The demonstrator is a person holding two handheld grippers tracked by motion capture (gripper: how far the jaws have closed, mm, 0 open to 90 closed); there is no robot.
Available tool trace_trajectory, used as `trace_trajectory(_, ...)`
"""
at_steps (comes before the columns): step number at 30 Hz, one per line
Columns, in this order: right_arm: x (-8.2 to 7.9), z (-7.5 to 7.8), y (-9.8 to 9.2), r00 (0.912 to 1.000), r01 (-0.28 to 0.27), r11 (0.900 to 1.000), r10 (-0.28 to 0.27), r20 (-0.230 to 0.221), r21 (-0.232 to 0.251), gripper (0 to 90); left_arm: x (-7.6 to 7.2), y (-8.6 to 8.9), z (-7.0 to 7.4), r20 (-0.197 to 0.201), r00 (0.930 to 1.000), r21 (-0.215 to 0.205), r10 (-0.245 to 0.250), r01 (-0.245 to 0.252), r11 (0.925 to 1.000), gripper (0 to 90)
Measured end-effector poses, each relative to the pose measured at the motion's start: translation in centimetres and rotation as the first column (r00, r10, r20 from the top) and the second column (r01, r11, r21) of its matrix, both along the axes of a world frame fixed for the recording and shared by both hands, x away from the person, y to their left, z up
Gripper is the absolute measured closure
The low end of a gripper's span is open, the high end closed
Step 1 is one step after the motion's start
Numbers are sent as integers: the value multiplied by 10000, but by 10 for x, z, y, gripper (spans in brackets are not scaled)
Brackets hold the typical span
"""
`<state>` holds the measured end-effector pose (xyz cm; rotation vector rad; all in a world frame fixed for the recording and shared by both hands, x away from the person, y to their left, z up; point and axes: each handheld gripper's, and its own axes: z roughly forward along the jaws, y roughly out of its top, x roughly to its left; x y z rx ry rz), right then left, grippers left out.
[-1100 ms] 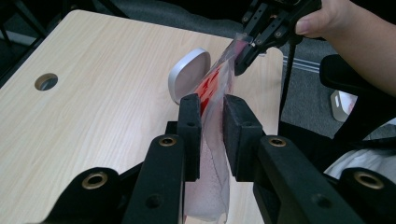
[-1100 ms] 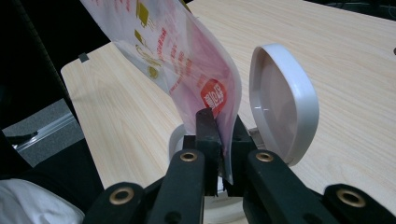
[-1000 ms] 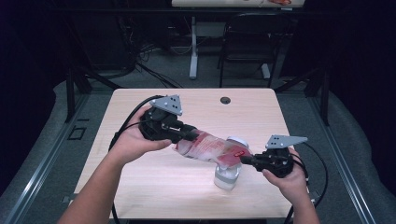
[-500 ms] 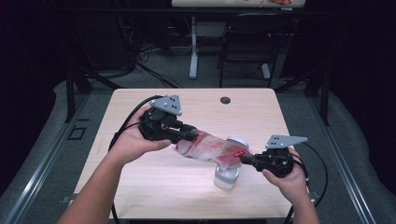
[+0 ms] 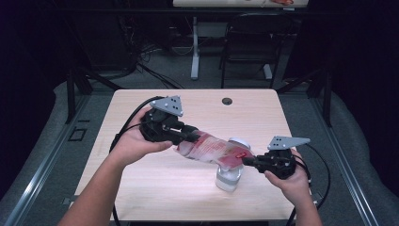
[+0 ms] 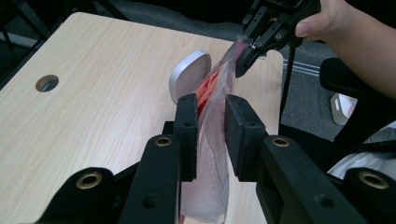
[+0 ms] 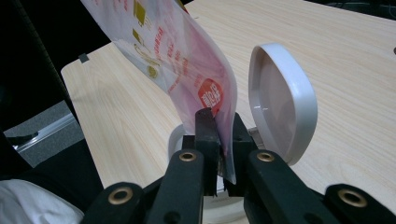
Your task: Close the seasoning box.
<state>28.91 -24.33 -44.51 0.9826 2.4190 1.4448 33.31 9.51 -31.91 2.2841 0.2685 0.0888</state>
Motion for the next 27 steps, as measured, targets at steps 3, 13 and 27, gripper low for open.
trace_trajectory(3,0,0,0,10000,-38,10000,38,-1,42,871,0,1,0,-12,10000,-10,60,-60,10000,750)
trace_trajectory(13,0,0,0,10000,-79,10000,78,30,45,885,1,0,-3,-33,10000,-97,41,-41,9999,730)
trace_trajectory(27,0,0,0,9999,-59,10000,59,90,41,893,1,0,-4,-129,9999,-221,101,-104,9997,707)
